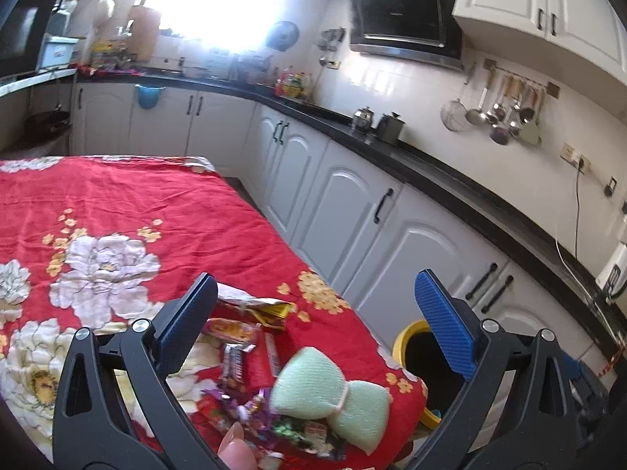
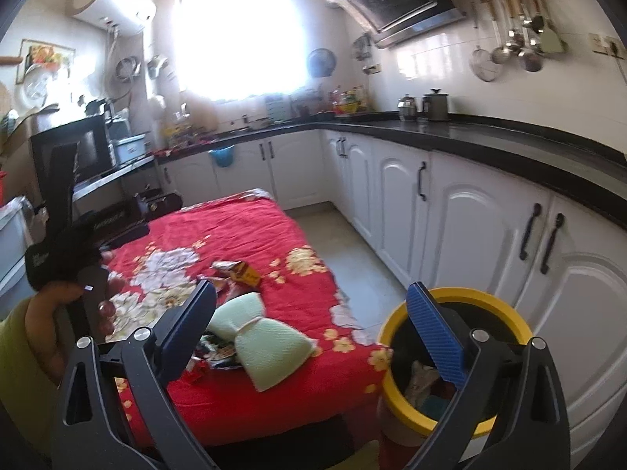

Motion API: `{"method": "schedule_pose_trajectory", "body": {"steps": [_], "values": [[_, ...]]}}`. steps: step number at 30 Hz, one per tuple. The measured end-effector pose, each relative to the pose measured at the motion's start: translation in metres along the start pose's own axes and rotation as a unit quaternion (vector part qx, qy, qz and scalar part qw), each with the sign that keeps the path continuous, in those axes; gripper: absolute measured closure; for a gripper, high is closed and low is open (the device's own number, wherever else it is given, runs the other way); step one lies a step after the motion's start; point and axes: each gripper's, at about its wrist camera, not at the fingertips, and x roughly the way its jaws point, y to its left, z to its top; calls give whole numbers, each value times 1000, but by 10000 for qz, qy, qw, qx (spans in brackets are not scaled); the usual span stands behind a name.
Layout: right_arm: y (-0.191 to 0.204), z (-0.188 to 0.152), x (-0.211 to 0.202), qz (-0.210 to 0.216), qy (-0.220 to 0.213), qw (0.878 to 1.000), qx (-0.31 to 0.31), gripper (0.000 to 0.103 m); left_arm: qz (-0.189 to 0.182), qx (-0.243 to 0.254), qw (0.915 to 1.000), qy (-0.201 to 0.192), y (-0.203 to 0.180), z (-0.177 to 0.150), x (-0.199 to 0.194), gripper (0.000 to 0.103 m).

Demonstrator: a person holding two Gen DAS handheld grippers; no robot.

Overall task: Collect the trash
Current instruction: 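Move both open grippers back toward the mint-green scrubber and wrappers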

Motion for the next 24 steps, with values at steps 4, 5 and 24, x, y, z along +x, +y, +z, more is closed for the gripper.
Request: {"method": "schedule_pose_trajectory", "body": {"steps": [4,5,24], "values": [[15,0,11,232,164,9995,-148,8,137,-88,9998,-70,15,6,-4,11],[19,0,16,279,234,9992,-179,8,170,-114,9998,-88,19,6,-6,11],[28,-17,95,464,1081,9913,-590,8,718,-654,9937,557,108,-11,30,11]]}}
